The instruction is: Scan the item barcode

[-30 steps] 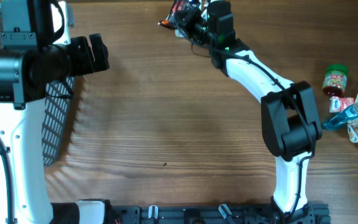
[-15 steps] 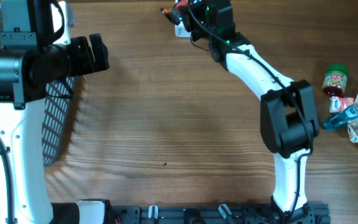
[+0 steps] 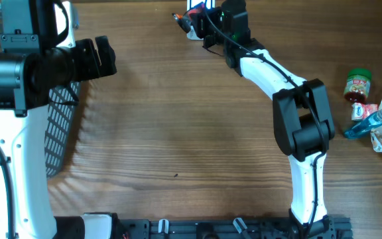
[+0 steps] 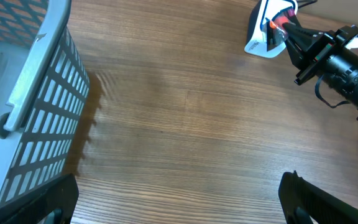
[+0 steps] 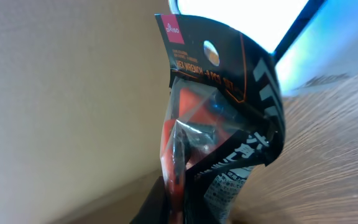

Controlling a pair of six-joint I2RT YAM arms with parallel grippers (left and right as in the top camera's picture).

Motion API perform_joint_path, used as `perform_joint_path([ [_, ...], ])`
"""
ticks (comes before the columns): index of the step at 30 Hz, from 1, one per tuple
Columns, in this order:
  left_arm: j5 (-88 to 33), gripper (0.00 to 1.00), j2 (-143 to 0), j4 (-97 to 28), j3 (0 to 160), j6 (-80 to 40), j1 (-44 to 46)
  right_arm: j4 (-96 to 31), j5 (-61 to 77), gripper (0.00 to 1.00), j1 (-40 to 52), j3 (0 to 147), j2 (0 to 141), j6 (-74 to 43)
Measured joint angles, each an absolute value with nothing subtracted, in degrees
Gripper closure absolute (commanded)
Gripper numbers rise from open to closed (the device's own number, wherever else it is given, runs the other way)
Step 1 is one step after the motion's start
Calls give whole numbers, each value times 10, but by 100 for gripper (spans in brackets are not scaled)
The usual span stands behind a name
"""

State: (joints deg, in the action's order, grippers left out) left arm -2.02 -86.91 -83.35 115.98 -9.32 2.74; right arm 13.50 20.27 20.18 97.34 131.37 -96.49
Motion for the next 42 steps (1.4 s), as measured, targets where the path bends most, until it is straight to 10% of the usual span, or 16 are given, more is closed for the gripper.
perform_joint_path([
  [9,-20,0,-869,-833,1160,-93,27,176,289,95,201,974,1306,-889],
  [25,-20,0,-870,-834,1160,-93,27,-542,-192,95,25,985,855,-452],
  [32,-20,0,-870,-834,1160,-93,27,-510,-204,95,-218,935,912,-364],
  [42,-20,0,-870,-834,1160,-93,27,-434,-131,95,-333,932,1100,-314],
])
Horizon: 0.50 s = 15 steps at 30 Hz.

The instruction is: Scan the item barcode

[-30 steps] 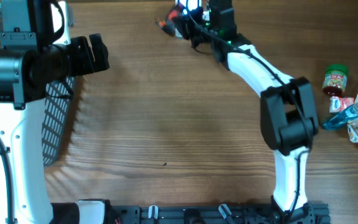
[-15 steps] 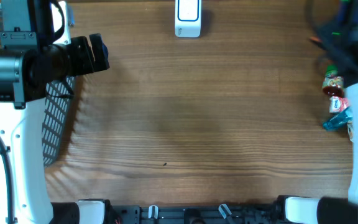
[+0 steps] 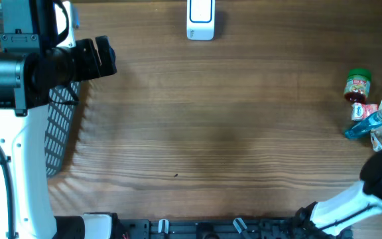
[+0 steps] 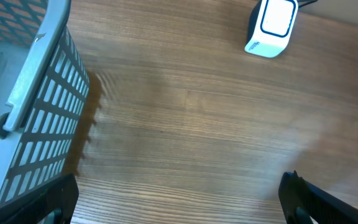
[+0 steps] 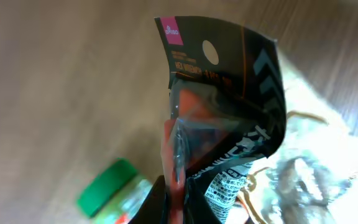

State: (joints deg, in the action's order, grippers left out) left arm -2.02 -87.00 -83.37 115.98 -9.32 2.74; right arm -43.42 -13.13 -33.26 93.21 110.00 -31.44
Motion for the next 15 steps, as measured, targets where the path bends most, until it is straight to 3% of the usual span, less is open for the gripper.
perform_joint_path([
  [2,-20,0,-870,-834,1160,-93,27,-425,-120,94,-335,931,1140,-311],
  [4,-20,0,-870,-833,1160,-93,27,-420,-114,41,-335,931,1163,-309],
  [5,-20,0,-870,-829,1160,-93,27,-419,-111,26,-335,931,1170,-307],
  [8,-22,0,-870,-823,1160,-93,27,-404,-107,22,-335,930,1171,-283],
  [9,-22,0,-870,-823,1160,-93,27,-404,-106,7,-335,930,1171,-281],
  [10,-23,0,-870,-823,1160,-93,27,-401,-105,0,-335,930,1171,-279],
  [15,-23,0,-870,-823,1160,-93,27,-385,-99,0,-335,935,1161,-271],
])
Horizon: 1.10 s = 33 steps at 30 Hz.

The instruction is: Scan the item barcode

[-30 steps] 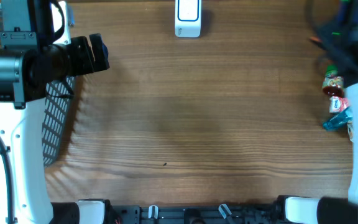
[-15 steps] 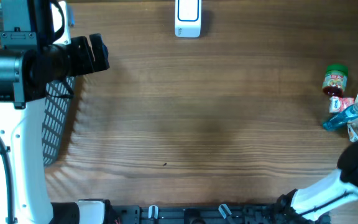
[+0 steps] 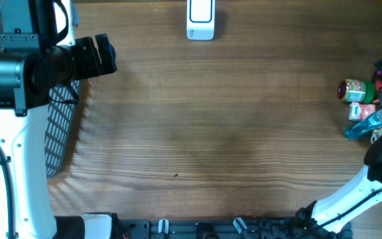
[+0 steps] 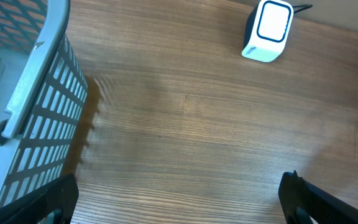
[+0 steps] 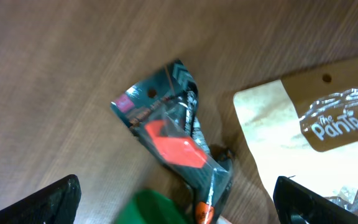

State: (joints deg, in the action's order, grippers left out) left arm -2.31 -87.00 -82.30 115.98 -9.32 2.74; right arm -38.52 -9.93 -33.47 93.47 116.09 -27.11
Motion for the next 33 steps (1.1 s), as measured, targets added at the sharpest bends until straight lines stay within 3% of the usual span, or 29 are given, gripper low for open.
perform_joint_path([
  [5,-24,0,-870,-736,1159,-91,27,-331,-82,0,-329,1065,1041,-243],
  [6,4,0,-871,-640,1160,-79,29,-309,-81,0,-325,1094,1011,-237],
  [9,72,0,-872,-513,1160,-44,28,-213,-79,0,-307,1124,930,-159],
  [15,206,0,-872,-309,1160,50,22,-175,-79,0,-269,1139,781,-49],
  [20,231,0,-851,-346,1153,84,21,-174,-62,0,-215,1135,757,-38],
  [26,162,0,-711,-322,993,92,13,-233,-73,0,-123,994,646,8],
  [33,17,0,-569,-195,771,92,-5,-206,-98,0,-114,744,352,19],
])
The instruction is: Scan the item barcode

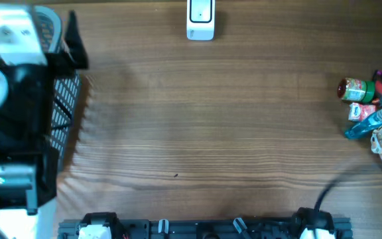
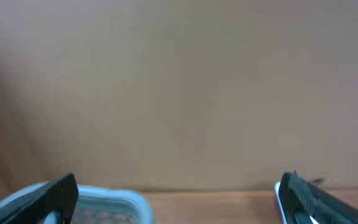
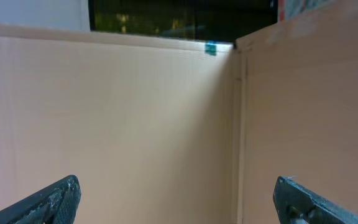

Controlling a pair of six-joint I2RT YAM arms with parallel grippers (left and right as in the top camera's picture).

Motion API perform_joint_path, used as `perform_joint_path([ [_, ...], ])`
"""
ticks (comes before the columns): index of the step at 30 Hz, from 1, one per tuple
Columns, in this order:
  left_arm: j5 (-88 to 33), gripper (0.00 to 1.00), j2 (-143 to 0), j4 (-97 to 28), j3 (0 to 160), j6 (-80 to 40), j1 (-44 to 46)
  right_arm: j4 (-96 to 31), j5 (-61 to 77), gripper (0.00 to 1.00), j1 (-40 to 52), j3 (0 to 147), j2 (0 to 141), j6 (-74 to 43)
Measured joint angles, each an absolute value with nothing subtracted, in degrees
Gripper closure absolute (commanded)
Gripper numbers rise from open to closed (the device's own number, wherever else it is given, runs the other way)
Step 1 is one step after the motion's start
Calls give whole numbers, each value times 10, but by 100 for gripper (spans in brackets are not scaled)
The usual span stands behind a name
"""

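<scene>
The white barcode scanner [image 1: 200,20] stands at the far edge of the table, in the middle. The black and red wrench packet lies at the far right, beside a green-lidded jar [image 1: 353,89] that is on its side. My left gripper [image 2: 179,199] is open with nothing in it and faces a tan wall; its arm [image 1: 15,99] is folded back at the left. My right gripper [image 3: 179,199] is also open, holds nothing and faces a wall corner. The right arm itself is out of the overhead view.
A blue-grey mesh basket [image 1: 65,99] sits at the left edge, partly under the left arm; its rim [image 2: 114,202] shows in the left wrist view. A blue bottle [image 1: 370,123] and snack bags lie at the right edge. A black cable [image 1: 323,192] hangs at bottom right.
Both arms have pulled back. The left wrist camera looked down at the table and now faces a wall. The right gripper was above the packet and now faces a wall. The packet has not moved.
My right gripper first held the packet up at the scanner. Then it held it over the pile of items at the right. Then the packet lay on the table by the jar with the gripper open above it. Now both arms are withdrawn.
</scene>
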State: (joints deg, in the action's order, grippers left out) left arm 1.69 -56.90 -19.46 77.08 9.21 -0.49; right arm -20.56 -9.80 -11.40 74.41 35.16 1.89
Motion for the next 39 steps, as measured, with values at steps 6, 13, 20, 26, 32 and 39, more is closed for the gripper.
perform_joint_path([
  [6,-81,0,-491,-105,676,76,-5,-248,-103,0,-114,697,195,19],
  [13,-147,0,-398,-64,650,38,-5,-271,-104,0,-114,697,113,-5],
  [20,-175,0,-312,-65,626,35,-5,-287,-104,0,-114,691,53,-8],
  [26,-180,0,-261,-69,613,35,-5,-294,-106,0,-115,691,15,-13],
  [32,-179,0,-247,-56,612,35,-23,-298,-106,0,-115,691,15,-77],
  [39,-125,0,-247,-18,608,35,-88,-300,-106,0,-115,691,15,-116],
])
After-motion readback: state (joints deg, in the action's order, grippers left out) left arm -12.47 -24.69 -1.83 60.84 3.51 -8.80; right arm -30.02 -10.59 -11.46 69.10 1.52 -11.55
